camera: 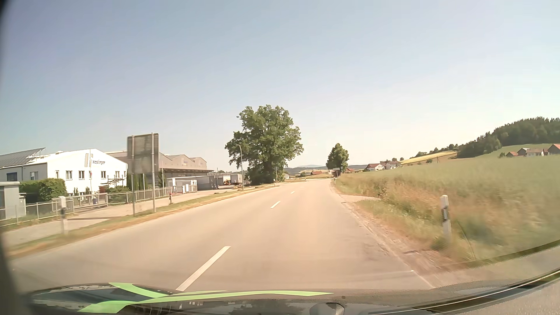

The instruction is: Follow the waypoints while adhering to traffic rules and regulations

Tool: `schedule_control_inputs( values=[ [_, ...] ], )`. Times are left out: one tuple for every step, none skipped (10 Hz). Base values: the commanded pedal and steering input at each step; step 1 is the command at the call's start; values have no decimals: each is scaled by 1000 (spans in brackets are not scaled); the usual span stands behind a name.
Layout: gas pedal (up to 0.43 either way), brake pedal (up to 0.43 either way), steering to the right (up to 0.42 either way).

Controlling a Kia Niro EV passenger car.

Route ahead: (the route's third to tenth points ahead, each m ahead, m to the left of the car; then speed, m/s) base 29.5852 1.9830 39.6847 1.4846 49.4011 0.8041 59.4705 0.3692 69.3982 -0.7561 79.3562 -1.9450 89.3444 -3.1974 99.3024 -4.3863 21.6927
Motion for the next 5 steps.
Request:
schedule_control_inputs(
  values=[
    [177,0,13],
    [177,0,12],
    [177,0,12],
    [177,0,12],
    [177,0,12]
  ],
)
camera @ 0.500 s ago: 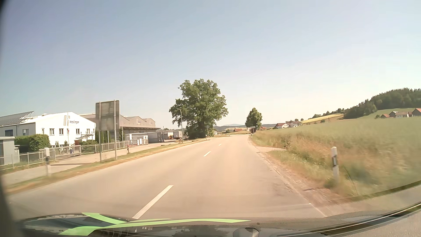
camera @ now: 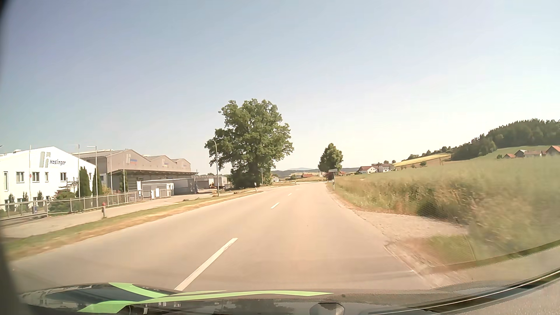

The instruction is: Follow the waypoints while adhering to traffic rules and regulations

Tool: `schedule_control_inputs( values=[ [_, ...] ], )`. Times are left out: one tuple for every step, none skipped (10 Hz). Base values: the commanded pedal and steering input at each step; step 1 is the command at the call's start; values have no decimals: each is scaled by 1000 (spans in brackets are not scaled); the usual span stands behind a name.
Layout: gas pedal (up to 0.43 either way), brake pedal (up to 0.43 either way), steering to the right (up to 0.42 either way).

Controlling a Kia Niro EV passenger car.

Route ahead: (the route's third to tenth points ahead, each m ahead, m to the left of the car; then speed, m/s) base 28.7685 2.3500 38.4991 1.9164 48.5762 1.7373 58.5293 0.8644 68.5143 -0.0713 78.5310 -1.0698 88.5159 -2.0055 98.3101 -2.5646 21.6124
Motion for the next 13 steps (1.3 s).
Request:
schedule_control_inputs(
  values=[
    [157,0,13],
    [150,0,12],
    [138,0,12],
    [98,0,10],
    [79,0,7],
    [79,0,4],
    [87,0,3],
    [118,0,3],
    [150,0,3],
    [169,0,3],
    [169,0,3],
    [169,0,3],
    [177,0,3]
  ],
)
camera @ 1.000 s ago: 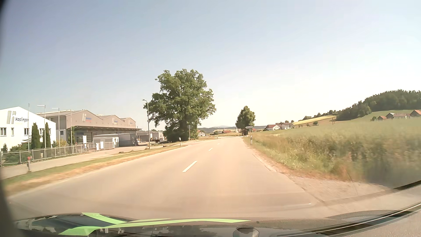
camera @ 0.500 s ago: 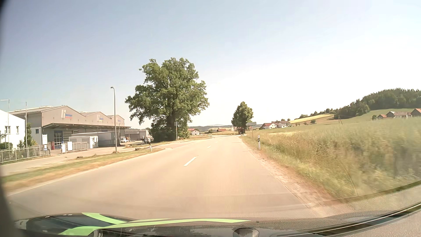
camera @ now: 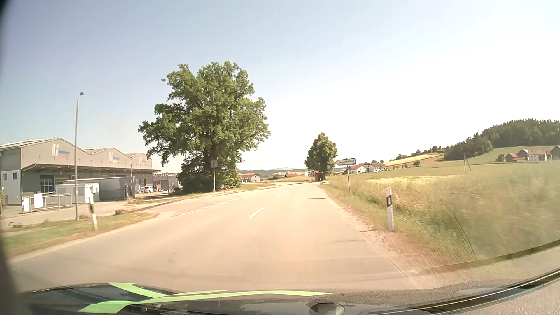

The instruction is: Follow the waypoints while adhering to traffic rules and regulations

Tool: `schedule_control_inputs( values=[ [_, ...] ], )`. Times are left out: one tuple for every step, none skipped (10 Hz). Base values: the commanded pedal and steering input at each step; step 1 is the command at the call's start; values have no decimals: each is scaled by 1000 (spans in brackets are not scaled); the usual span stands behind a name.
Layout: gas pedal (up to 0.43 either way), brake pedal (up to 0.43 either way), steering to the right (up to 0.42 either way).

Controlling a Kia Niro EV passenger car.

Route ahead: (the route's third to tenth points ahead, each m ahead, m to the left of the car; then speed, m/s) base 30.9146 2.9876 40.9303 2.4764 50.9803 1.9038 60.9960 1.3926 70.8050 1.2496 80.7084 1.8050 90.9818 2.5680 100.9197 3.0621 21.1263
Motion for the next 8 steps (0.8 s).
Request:
schedule_control_inputs(
  values=[
    [177,0,3],
    [157,0,4],
    [118,0,4],
    [87,0,3],
    [87,0,3],
    [67,0,3],
    [59,0,3],
    [47,0,3]
  ],
)
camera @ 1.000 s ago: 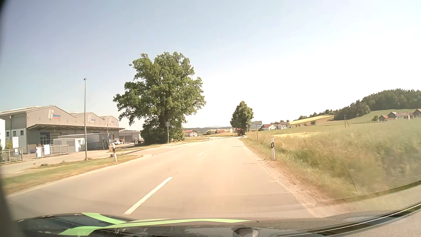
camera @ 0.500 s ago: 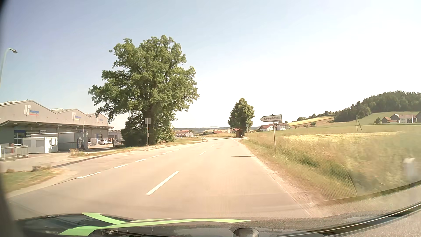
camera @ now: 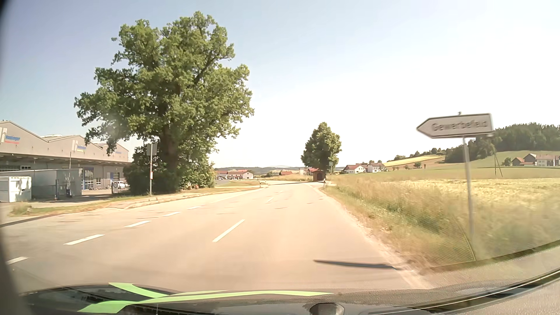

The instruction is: Follow the waypoints while adhering to traffic rules and regulations

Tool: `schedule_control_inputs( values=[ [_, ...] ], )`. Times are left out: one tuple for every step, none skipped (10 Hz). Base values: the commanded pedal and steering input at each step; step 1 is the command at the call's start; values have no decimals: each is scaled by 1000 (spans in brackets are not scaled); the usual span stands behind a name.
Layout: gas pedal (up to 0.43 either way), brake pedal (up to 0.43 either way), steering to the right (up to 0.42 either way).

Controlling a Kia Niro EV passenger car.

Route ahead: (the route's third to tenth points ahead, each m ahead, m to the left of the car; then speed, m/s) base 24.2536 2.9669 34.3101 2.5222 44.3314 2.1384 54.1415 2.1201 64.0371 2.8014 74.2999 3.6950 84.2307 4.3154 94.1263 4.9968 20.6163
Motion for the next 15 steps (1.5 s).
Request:
schedule_control_inputs(
  values=[
    [0,0,3],
    [0,0,3],
    [0,0,2],
    [0,0,2],
    [8,0,2],
    [20,0,2],
    [39,0,2],
    [39,0,2],
    [47,0,1],
    [47,0,-2],
    [87,0,-7],
    [118,0,-8],
    [130,0,-8],
    [130,0,-8],
    [138,0,-8]
  ],
)
